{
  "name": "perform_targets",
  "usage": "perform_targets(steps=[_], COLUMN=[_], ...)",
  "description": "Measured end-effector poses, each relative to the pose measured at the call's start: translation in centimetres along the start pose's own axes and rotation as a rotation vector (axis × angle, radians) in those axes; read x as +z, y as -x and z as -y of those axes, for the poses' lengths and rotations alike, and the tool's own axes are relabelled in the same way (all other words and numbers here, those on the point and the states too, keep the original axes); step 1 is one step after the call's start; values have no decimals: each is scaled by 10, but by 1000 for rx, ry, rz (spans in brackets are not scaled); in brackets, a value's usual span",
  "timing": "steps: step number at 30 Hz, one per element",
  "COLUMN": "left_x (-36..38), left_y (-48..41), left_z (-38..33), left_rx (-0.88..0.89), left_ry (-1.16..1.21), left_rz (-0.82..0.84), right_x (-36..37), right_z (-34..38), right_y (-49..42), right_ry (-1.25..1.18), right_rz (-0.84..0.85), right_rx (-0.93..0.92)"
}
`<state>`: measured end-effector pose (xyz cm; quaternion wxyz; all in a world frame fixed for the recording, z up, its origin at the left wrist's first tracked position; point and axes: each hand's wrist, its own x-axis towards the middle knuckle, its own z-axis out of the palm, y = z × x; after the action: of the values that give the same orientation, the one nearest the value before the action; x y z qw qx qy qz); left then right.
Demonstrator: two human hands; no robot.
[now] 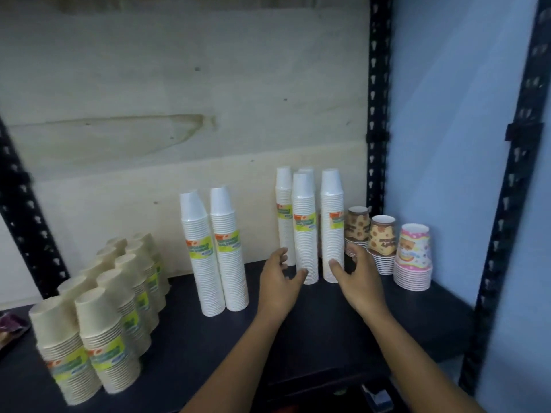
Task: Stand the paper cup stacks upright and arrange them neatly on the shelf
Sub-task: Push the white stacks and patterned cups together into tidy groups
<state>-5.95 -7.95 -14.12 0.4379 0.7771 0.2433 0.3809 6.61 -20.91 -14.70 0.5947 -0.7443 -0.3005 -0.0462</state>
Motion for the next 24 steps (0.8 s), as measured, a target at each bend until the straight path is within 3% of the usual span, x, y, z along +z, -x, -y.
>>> perform_targets(steps=[14,24], left_x=[42,32], left_y=[-36,-14], left_z=[20,18], left_rx=[-26,12], left_ry=[69,136], left_rz=[-21,-74], right_x=[16,12], right_z=[-13,-11], right_y=[-31,-14], right_ry=[-108,-218], right_rz=[122,74], right_rx=[158,85])
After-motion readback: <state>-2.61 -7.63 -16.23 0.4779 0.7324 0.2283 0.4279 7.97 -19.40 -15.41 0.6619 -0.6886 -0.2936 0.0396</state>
